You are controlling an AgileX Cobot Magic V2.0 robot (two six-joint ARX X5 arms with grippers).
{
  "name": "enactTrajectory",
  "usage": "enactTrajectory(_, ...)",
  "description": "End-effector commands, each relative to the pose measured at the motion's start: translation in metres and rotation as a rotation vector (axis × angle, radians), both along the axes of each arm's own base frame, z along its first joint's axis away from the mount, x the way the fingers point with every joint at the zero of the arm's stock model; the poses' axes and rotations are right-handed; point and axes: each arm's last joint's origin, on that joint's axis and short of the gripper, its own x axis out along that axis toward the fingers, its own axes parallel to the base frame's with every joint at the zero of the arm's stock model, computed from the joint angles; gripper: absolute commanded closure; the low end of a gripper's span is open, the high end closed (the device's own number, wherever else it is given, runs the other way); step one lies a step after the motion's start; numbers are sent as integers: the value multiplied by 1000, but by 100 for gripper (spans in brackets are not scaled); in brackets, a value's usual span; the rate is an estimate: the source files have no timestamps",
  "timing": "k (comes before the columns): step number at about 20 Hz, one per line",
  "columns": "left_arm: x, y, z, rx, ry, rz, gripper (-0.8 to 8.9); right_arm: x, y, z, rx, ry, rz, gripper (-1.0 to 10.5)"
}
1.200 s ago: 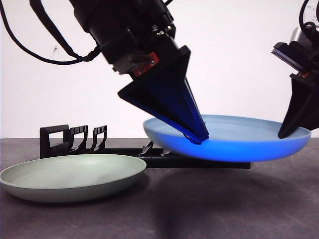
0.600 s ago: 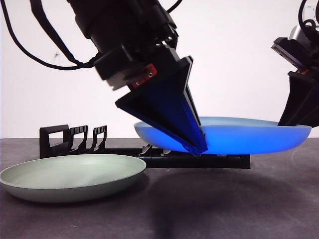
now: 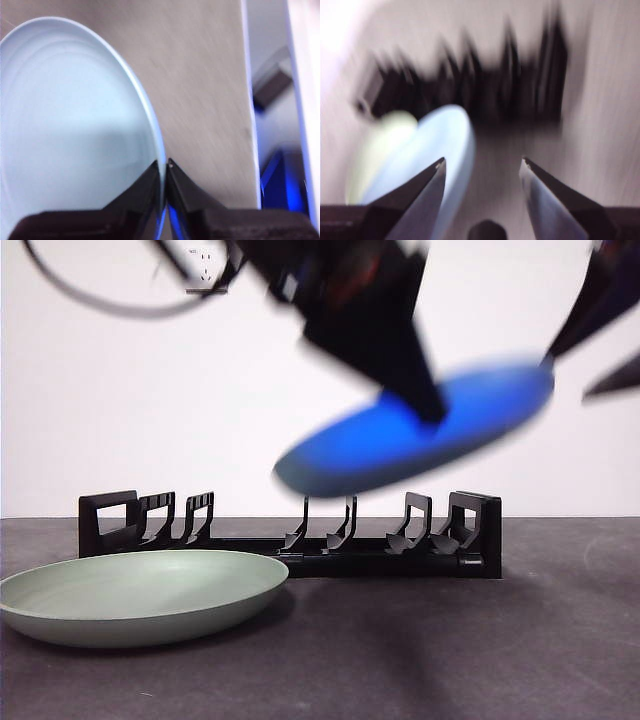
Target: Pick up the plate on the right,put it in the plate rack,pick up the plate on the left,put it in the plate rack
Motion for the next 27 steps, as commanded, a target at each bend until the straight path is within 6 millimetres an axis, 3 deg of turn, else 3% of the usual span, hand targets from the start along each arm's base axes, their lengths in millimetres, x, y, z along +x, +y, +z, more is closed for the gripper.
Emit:
enactTrajectory(1, 4, 4, 24, -127, 36, 79, 822, -10, -6, 18, 11, -94, -90, 698)
enactTrajectory(5, 9, 23, 66, -359, 31, 189, 822, -21, -8, 27, -19, -151, -162, 698)
enactTrajectory(8, 21, 54, 92, -534, 73, 247, 822, -22, -8, 26, -23, -139, -161, 698)
enactTrajectory(11, 43, 93, 105, -644, 128, 292, 822, -22, -8, 26, -24, -137, -160, 698)
enactTrajectory(15, 76, 140, 109, -759, 247, 328, 822, -22, -8, 25, -24, -136, -160, 698)
enactTrajectory(20, 102, 186, 109, -870, 320, 377, 822, -21, -8, 25, -25, -134, -161, 699)
enactTrajectory(27, 131, 198, 85, -851, 387, 471, 822, -21, -8, 25, -25, -134, -162, 699)
